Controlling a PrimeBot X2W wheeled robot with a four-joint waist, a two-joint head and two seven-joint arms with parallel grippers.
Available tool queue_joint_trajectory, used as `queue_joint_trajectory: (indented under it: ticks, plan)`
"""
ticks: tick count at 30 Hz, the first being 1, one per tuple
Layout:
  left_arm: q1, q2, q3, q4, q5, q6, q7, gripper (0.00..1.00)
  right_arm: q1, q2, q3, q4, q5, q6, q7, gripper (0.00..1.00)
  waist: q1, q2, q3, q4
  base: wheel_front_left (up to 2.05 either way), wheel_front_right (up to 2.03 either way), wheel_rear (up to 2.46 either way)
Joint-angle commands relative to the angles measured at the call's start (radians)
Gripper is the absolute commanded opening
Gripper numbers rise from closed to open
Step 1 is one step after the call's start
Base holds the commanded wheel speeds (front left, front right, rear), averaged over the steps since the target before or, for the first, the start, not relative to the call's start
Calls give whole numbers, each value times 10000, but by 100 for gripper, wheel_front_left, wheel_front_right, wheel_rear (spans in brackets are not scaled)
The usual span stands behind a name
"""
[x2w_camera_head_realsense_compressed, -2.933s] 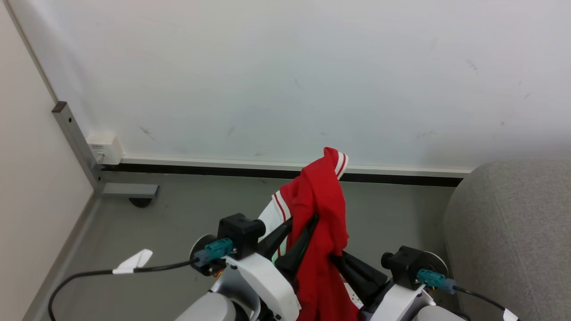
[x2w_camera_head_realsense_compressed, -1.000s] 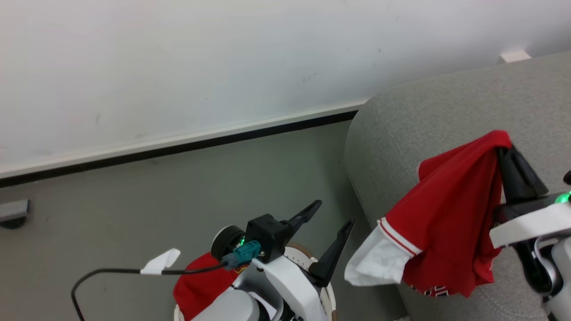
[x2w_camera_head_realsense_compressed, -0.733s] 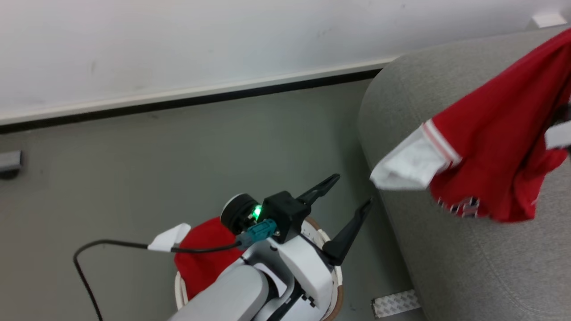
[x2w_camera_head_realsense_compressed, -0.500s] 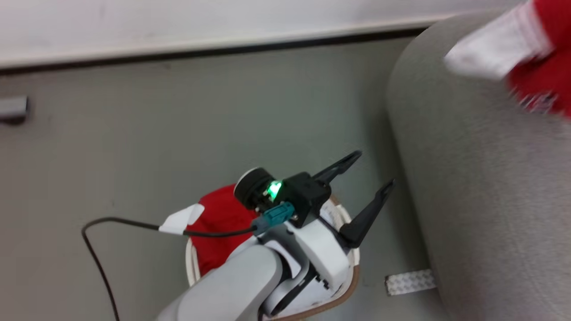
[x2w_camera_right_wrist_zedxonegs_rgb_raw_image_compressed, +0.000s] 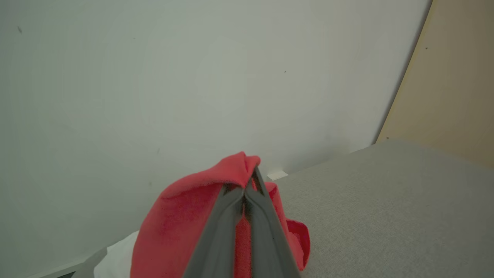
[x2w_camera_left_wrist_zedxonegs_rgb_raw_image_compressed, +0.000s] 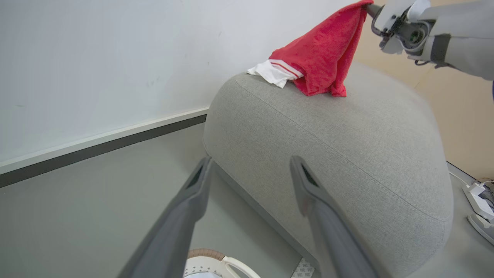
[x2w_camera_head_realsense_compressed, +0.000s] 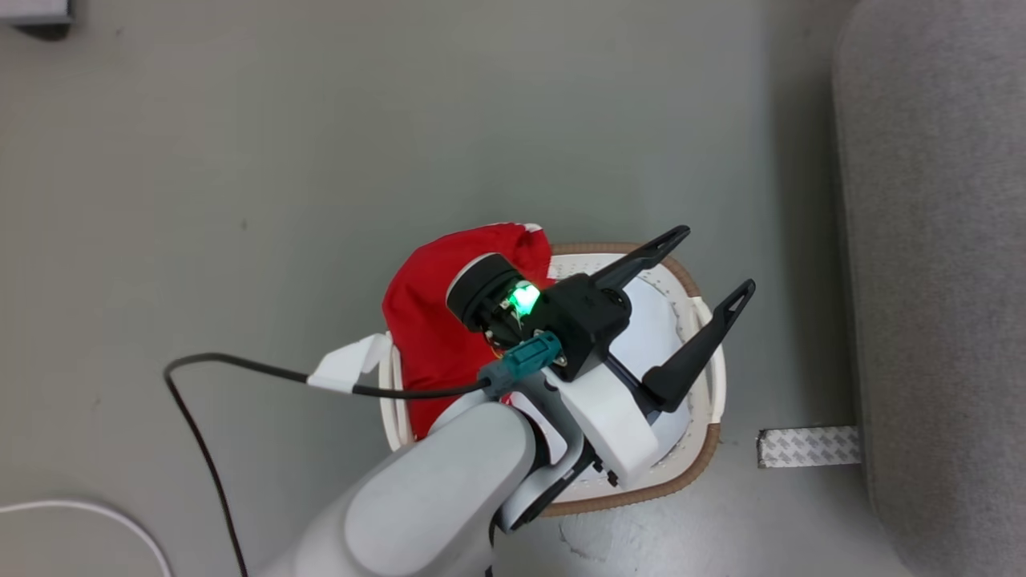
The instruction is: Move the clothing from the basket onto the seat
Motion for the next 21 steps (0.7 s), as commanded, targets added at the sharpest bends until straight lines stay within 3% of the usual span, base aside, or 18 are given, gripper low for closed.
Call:
queue_joint_trajectory:
  ticks: [1, 5, 8, 9, 13, 21]
  plan:
    - [-52, -42, -33, 70, 43, -46, -84, 100, 582, 14, -466, 247, -388, -26, 12, 0, -3, 0, 146, 186, 0, 0, 0]
    - [69, -92, -65, 350, -111, -61, -229, 100, 1735, 463, -2020, 805, -1442, -24, 7, 0, -3, 0, -71, 181, 0, 0, 0]
    - [212, -14, -28, 552, -199, -11, -278, 100, 2276, 778, -2586, 818, -2138, -26, 7, 57, -3, 0, -342, 68, 0, 0, 0]
    - [269, 27, -6, 599, -225, 9, -307, 100, 2378, 975, -2646, 793, -2330, -26, 7, 100, -3, 0, -454, 15, 0, 0, 0]
    - [601, 197, 69, 774, -411, 115, -416, 100, 2849, 1542, -2374, 261, -2908, -26, 8, 100, -3, 0, -1046, -210, 0, 0, 0]
    - [1770, 650, 676, 943, -955, 679, -909, 100, 4682, 2830, -297, -1910, -1801, -26, 8, 100, -3, 0, -2832, -481, 0, 0, 0]
